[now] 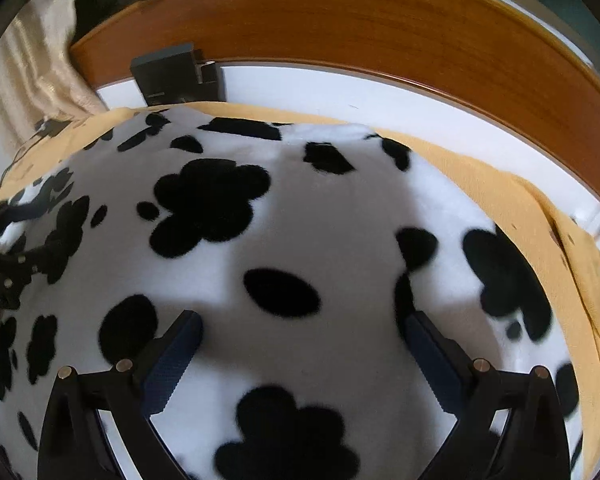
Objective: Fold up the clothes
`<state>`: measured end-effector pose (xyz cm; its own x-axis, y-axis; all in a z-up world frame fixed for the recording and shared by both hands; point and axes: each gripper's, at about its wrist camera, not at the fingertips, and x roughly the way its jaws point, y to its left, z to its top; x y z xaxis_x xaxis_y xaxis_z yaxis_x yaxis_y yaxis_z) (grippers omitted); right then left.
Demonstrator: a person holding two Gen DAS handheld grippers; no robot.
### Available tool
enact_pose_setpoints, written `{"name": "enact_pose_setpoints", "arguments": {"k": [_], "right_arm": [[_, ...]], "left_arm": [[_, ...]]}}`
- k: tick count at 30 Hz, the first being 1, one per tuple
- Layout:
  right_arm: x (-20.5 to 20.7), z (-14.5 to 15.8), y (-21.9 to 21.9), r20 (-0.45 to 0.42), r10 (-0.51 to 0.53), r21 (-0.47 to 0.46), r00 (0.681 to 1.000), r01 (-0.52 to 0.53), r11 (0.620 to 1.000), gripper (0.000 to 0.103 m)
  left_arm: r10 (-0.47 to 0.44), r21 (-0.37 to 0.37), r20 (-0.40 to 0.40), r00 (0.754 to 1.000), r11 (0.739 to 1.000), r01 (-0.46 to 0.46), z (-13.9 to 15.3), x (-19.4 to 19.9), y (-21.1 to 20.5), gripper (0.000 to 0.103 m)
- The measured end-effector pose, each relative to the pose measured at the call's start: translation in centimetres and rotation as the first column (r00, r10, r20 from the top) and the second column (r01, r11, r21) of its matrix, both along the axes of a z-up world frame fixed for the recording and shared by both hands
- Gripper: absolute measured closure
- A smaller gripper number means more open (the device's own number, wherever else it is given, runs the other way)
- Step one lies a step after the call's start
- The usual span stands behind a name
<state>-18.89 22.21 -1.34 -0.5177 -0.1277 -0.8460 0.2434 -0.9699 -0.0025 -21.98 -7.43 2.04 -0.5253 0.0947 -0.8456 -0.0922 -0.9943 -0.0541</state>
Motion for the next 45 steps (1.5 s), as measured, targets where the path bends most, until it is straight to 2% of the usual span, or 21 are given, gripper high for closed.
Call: {"name": "enact_pose_setpoints", "arguments": {"k": [2,3,5,7,9,11,13,14,18,22,24,26,28,29,34,36,38,40,42,45], "right_arm": [[2.5,1.1,-0.5,0.016,0.023,-0.065,1.000,-0.022,0.998,0.001],[4.0,1.4,-1.0,0.022,0.049,-0.068,0.999,-0.047,0.997,0.001],[7.1,1.6,-2.2,0.028,0.105,-0.031,0.994,-0.104,0.994,0.001],[9.9,1.5,-3.5,0.042,0.160,0.001,0.986,-0.161,0.987,0.001],[12.3,0.4,-4.7,0.075,0.207,0.021,0.976,-0.209,0.978,0.001],[14.2,-0.8,-5.0,0.104,0.233,0.036,0.967,-0.238,0.971,0.001],[14.8,-1.6,-5.1,0.084,0.254,0.054,0.964,-0.259,0.964,0.001],[15.1,-1.8,-4.8,0.077,0.260,0.054,0.962,-0.265,0.963,0.001],[15.9,-1.9,-3.4,0.045,0.287,0.037,0.957,-0.288,0.957,0.001],[15.9,-1.3,-3.5,0.063,0.248,0.061,0.967,-0.251,0.966,0.001],[17.5,-0.3,-3.6,0.045,0.239,0.017,0.970,-0.240,0.971,0.001],[19.7,0.5,-3.9,0.044,0.290,-0.043,0.956,-0.288,0.957,0.001],[22.3,0.5,-4.6,0.051,0.372,-0.060,0.927,-0.369,0.928,0.001],[23.7,0.2,-5.0,0.057,0.414,-0.055,0.909,-0.411,0.910,0.001],[28.3,-1.8,-5.6,0.059,0.540,0.068,0.839,-0.543,0.837,0.001],[28.5,-1.9,-4.9,0.055,0.547,0.063,0.835,-0.550,0.833,0.001],[28.8,-1.9,-4.3,0.048,0.553,0.062,0.832,-0.555,0.829,0.001],[29.1,-1.9,-3.9,0.042,0.556,0.062,0.830,-0.557,0.828,0.001],[29.1,-1.9,-3.7,0.039,0.554,0.063,0.832,-0.555,0.829,0.000],[29.3,-1.5,-3.9,0.043,0.525,0.068,0.850,-0.527,0.847,0.001]], "left_arm": [[-0.020,0.060,0.024,1.000,0.998,0.018,0.4,1.8,0.2,0.000],[-0.030,0.089,0.035,0.999,0.996,0.027,0.6,2.6,0.3,0.000],[-0.054,0.141,0.056,0.997,0.989,0.046,0.8,4.3,0.6,0.000],[-0.095,0.145,0.078,0.992,0.986,0.083,0.3,6.3,1.7,0.000],[-0.133,0.124,0.095,0.987,0.985,0.121,-0.3,8.6,2.5,0.000],[-0.178,0.037,0.083,0.981,0.984,0.175,-0.7,10.6,3.2,0.000],[-0.224,-0.043,0.070,0.972,0.973,0.227,-1.1,12.6,3.8,0.000],[-0.243,-0.056,0.056,0.969,0.968,0.246,-1.1,13.2,3.6,0.000],[-0.216,0.002,0.022,0.976,0.976,0.216,-1.3,13.3,1.9,0.000],[-0.181,-0.037,0.044,0.982,0.982,0.183,-0.8,13.8,2.2,0.000],[-0.186,0.022,0.043,0.982,0.982,0.186,0.0,15.2,2.2,0.000],[-0.214,0.065,0.046,0.976,0.975,0.211,0.5,17.1,2.7,0.000],[-0.245,0.088,0.052,0.968,0.967,0.240,0.7,19.0,3.4,0.000],[-0.260,0.088,0.051,0.964,0.963,0.255,0.6,19.9,3.7,0.000],[-0.332,-0.031,0.024,0.943,0.942,0.333,-1.1,23.0,4.8,0.000],[-0.359,-0.067,0.009,0.933,0.931,0.359,-1.7,24.1,5.1,0.000],[-0.371,-0.048,-0.028,0.928,0.928,0.370,-1.8,24.7,4.4,0.000],[-0.370,-0.021,-0.038,0.928,0.929,0.369,-1.7,24.7,3.6,0.000],[-0.371,-0.023,-0.036,0.928,0.928,0.371,-1.6,24.6,3.6,0.000],[-0.361,-0.058,-0.024,0.932,0.931,0.360,-1.1,25.2,4.2,0.000]]}}
